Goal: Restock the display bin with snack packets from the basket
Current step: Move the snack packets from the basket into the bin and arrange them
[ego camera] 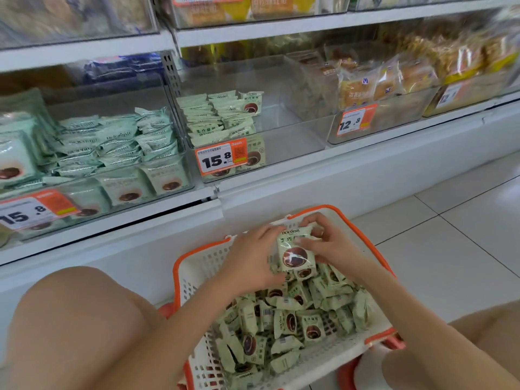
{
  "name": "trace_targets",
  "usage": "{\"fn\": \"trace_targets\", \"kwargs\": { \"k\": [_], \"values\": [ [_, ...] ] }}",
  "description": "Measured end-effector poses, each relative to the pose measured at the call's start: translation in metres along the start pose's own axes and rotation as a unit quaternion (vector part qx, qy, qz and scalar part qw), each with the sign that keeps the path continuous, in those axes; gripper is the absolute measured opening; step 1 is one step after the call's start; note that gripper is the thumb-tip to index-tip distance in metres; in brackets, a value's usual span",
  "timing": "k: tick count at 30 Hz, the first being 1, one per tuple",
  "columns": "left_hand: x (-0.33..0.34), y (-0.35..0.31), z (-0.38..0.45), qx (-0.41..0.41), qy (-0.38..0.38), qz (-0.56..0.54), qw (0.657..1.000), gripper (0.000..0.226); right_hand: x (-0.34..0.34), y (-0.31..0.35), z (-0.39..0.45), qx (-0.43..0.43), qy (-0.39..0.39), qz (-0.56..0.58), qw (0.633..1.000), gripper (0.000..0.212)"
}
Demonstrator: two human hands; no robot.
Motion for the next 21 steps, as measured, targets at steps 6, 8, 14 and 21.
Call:
{"fn": "trace_targets", "kwargs": {
  "k": [6, 8, 14, 21],
  "values": [
    [-0.078, -0.014, 0.02, 0.124, -0.087, 0.113, 0.982, 0.078, -0.004, 0.084, 0.014, -0.06, 0.02, -0.217, 0.974, 0.022],
    [-0.121, -0.008, 0.031, 0.146, -0.182, 0.135, 0.963, 0.06, -0.014, 0.128, 0.024, -0.103, -0.01, -0.218, 0.971, 0.022],
    [-0.18, 0.048, 0.074, 0.082, -0.261, 0.235, 0.933, 0.06, -0.057, 0.263, 0.084, -0.248, -0.206, -0.233, 0.917, 0.023],
    [-0.168, 0.092, 0.101, 0.048, -0.169, 0.332, 0.927, 0.071, -0.03, 0.287, 0.252, -0.232, -0.195, -0.446, 0.842, 0.028]
  ]
}}
Point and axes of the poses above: each hand's wrist, its own z-axis towards the middle knuckle, its own x-axis out of the palm, y = z × x, the point moved 10 cm from there along z, towards the middle knuckle, and after that the axes turned 4 degrees about x, right-handed, at the moved point
